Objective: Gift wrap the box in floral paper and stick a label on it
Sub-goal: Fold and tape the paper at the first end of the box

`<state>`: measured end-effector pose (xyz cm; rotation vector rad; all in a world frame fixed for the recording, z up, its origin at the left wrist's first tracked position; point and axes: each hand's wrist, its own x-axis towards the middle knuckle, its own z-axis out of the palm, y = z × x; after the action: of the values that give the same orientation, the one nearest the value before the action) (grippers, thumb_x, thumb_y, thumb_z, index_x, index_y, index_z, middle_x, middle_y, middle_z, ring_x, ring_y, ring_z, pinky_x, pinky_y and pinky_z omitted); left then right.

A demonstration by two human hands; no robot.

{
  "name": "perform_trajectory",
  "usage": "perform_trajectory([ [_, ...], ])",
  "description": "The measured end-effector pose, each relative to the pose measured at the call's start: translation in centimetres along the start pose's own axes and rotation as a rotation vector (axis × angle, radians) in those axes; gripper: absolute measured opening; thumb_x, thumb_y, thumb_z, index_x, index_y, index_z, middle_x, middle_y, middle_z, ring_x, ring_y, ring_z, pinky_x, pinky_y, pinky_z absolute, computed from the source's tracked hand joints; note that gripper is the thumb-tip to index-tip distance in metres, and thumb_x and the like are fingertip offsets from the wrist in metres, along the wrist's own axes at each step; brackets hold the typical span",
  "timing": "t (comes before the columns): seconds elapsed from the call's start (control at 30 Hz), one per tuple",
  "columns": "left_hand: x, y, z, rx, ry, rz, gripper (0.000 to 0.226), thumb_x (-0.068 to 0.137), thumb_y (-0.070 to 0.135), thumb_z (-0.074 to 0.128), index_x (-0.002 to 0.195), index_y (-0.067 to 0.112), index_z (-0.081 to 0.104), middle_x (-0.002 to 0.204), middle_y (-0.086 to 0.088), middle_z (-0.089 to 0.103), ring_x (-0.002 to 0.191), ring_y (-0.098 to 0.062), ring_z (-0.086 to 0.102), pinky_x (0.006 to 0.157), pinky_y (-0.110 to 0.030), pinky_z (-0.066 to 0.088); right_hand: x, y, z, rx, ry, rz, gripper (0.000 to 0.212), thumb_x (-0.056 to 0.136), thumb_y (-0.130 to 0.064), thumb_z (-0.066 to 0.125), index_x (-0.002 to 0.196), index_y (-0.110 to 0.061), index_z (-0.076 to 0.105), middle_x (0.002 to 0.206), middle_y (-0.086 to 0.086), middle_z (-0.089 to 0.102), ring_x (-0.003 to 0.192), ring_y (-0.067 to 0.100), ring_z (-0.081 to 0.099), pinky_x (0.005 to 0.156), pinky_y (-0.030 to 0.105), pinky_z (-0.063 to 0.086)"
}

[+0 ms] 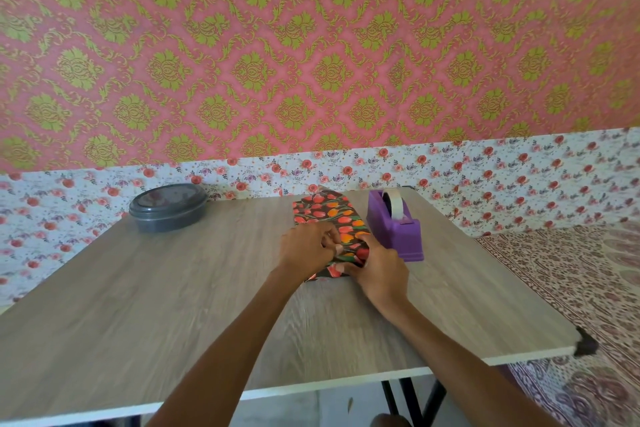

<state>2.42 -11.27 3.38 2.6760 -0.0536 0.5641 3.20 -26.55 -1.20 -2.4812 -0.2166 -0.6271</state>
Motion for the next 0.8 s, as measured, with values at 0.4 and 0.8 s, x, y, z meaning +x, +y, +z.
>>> perform_trajectory([
  [0.4, 1.2, 0.9, 0.6, -0.162, -0.093, -0.111, 0.013, 0.086, 0.022, 0.065, 0.080, 0.028, 0.076, 0.086, 0.017, 0.071, 0.072, 0.001, 0.059, 0.062, -0.017, 0.045, 0.1, 0.1, -0.3, -0.062, -0.006, -0.021, 0.073, 0.072, -0.070, 0.067, 0.132, -0.031, 0.054, 0.110, -0.003, 0.071, 0.096, 0.019, 0.067, 0.067, 0.025, 0.043],
  [0.8, 1.2, 0.5, 0.5, -0.447, -0.093, -0.171, 0.021, 0.078, 0.002, 0.071, 0.089, 0.020, 0.074, 0.068, 0.009, 0.071, 0.065, -0.003, 0.069, 0.069, -0.028, 0.060, 0.6, 0.7, -0.9, -0.038, -0.110, -0.089, 0.073, 0.078, -0.064, 0.067, 0.139, -0.029, 0.048, 0.116, -0.004, 0.070, 0.102, 0.020, 0.067, 0.078, 0.033, 0.055],
])
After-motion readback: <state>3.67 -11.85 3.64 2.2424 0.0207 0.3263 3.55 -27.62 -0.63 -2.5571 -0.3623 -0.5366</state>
